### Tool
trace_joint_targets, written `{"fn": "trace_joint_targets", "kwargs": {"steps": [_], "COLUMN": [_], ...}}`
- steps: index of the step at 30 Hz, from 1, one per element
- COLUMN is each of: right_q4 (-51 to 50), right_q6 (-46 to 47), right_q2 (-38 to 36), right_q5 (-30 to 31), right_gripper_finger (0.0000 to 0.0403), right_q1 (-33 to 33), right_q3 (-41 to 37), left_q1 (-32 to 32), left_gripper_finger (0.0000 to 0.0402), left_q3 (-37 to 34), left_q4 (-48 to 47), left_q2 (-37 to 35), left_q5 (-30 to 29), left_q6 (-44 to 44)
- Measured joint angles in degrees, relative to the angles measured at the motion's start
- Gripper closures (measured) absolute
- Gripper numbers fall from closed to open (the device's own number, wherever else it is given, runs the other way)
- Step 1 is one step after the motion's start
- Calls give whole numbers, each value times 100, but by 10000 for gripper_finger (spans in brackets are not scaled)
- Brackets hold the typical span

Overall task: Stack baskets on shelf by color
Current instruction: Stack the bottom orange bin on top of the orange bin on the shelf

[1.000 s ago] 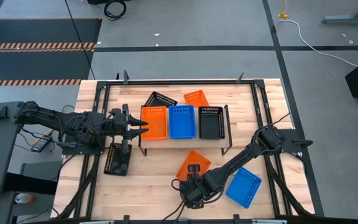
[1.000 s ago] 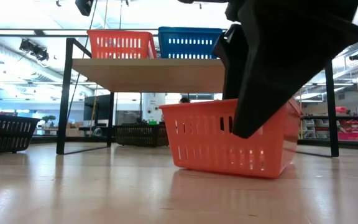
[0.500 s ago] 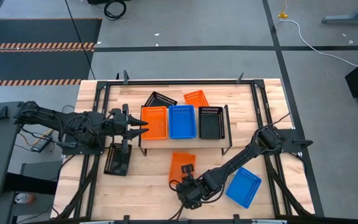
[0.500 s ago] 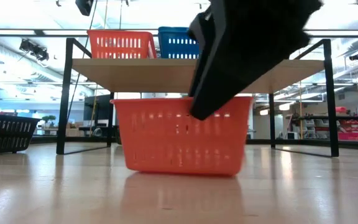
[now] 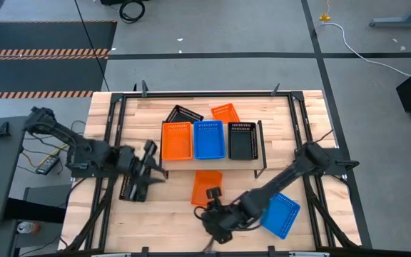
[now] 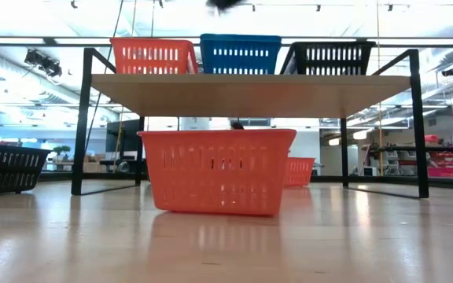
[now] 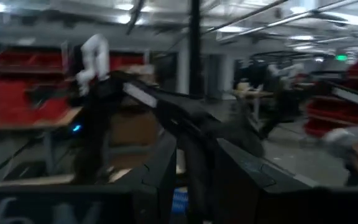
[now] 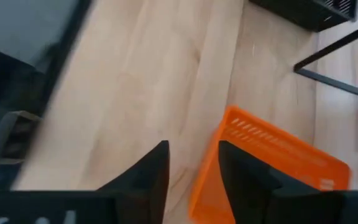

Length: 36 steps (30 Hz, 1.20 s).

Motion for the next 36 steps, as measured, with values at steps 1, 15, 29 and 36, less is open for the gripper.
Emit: {"fn": "trace_joint_targets", "kwargs": {"steps": [1, 15, 29, 36], "right_q4": [-122, -3148, -4002, -4000], "right_q6": [85, 3273, 5123, 5167], "right_q2": [-120, -1690, -1687, -1687], "right_q5": [-1, 640, 474, 399], "right_gripper_finger": [248, 206, 205, 205], "right_q1": [76, 1252, 2035, 2039], "right_q3": [18, 20, -682, -925], "left_q1": [-122, -625, -15, -25], "left_gripper_finger": [285, 285, 279, 228], "left_q3": [41, 3224, 4396, 4396], "left_q4": [105, -4117, -6544, -6513], "left_q2": [175, 3832, 5689, 5705], "left_q5": [-70, -1553, 8, 18], "left_q6": [113, -977, -1845, -1840]}}
